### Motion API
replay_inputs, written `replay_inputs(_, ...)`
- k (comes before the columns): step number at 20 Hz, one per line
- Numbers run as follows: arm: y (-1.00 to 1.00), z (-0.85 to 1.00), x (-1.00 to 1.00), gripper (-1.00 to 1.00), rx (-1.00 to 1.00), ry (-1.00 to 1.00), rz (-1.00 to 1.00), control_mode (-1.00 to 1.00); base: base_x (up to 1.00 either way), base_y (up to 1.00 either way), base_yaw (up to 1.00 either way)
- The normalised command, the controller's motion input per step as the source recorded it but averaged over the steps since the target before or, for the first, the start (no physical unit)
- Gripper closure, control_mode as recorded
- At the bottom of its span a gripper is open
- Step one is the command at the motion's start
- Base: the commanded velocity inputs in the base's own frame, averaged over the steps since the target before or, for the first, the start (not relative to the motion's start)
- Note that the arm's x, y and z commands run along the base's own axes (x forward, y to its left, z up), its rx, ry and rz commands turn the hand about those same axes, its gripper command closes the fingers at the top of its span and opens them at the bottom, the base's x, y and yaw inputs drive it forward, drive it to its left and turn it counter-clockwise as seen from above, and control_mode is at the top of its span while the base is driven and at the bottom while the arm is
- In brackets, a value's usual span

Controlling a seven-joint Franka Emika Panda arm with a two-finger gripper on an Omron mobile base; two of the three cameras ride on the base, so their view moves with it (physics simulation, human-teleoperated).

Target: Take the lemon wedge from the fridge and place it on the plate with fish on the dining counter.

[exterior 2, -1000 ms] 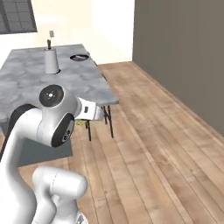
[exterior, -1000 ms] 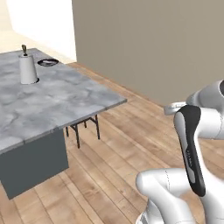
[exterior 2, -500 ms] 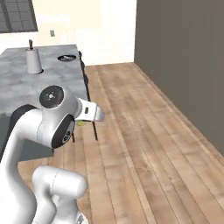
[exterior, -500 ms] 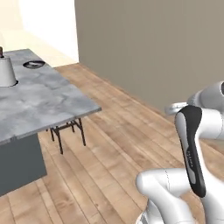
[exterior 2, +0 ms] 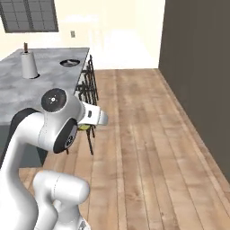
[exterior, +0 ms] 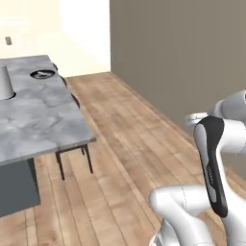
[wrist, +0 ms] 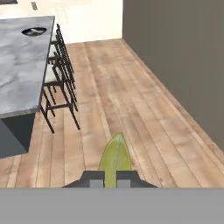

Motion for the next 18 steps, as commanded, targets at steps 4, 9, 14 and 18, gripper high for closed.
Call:
replay_inputs(4,0.0,0.0,0.0,1.0,0.0,0.0,0.0,1.0,1.0,-0.78,0.34)
replay_inputs(9,0.0,0.0,0.0,1.0,0.0,0.0,0.0,1.0,1.0,-0.78,0.31)
replay_inputs(14,0.0,0.0,0.0,1.0,0.0,0.0,0.0,1.0,1.0,-0.68,0.34)
replay_inputs(18,0.0,0.0,0.0,1.0,0.0,0.0,0.0,1.0,1.0,-0.39,0.42)
